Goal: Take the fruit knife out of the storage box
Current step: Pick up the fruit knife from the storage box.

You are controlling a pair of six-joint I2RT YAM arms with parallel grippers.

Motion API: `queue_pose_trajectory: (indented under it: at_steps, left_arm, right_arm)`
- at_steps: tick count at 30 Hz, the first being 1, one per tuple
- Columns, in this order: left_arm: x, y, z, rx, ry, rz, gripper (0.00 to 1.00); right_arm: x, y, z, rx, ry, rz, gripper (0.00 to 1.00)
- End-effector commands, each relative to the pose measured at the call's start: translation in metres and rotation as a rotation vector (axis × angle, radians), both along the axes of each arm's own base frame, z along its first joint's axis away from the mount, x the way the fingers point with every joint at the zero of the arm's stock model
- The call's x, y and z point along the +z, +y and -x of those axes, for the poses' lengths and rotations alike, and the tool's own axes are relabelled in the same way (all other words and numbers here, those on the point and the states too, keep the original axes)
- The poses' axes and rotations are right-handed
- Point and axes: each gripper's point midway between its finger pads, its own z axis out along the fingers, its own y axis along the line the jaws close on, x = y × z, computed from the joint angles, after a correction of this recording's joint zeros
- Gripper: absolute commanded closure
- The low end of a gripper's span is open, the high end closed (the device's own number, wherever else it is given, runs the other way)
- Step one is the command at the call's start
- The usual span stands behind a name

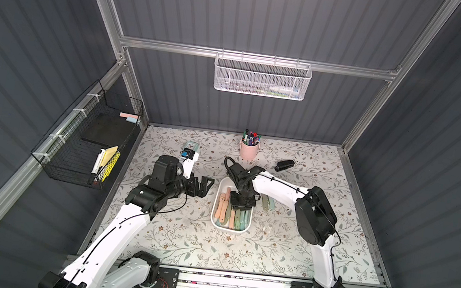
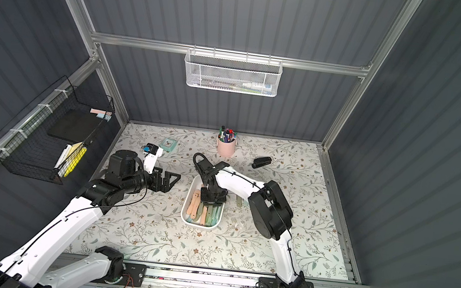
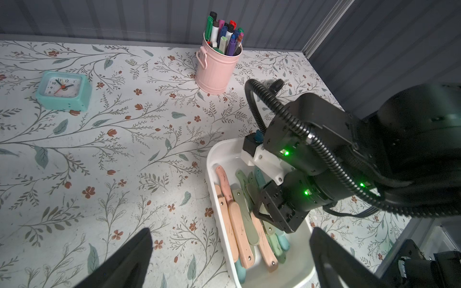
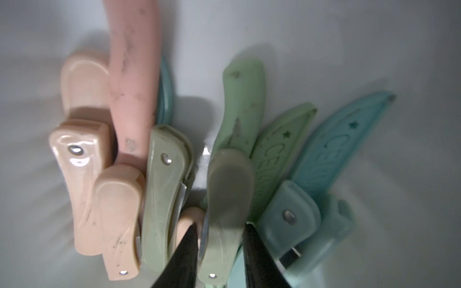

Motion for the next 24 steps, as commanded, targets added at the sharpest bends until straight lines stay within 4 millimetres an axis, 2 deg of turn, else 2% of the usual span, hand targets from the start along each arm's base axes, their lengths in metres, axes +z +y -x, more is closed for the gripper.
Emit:
queue_pose_trajectory:
  at_steps: [1, 9, 14, 18, 24]
  left_arm:
    - [-0.005, 0.003, 0.003, 0.002, 0.013, -0.012, 0.01]
    - [-0.006, 0.003, 0.002, 0.005, 0.016, -0.015, 0.01]
    - [-0.007, 0.004, 0.002, 0.008, 0.018, -0.017, 0.01]
    - [-0.006, 0.003, 0.001, 0.007, 0.017, -0.016, 0.01]
    - [-0.006, 0.004, 0.002, 0.009, 0.017, -0.017, 0.01]
  right_arm:
    - [-0.012, -0.008, -0.005, -0.003, 0.005, 0.049, 0.70]
    - [-0.015, -0.008, -0.011, 0.016, -0.002, 0.061, 0.77]
    - [-0.006, -0.007, -0.017, 0.028, -0.036, 0.052, 0.78]
    - [-0.008, -0.008, -0.018, 0.047, -0.041, 0.060, 0.71]
    - [-0.020, -0.009, -0.006, 0.074, 0.038, 0.084, 0.63]
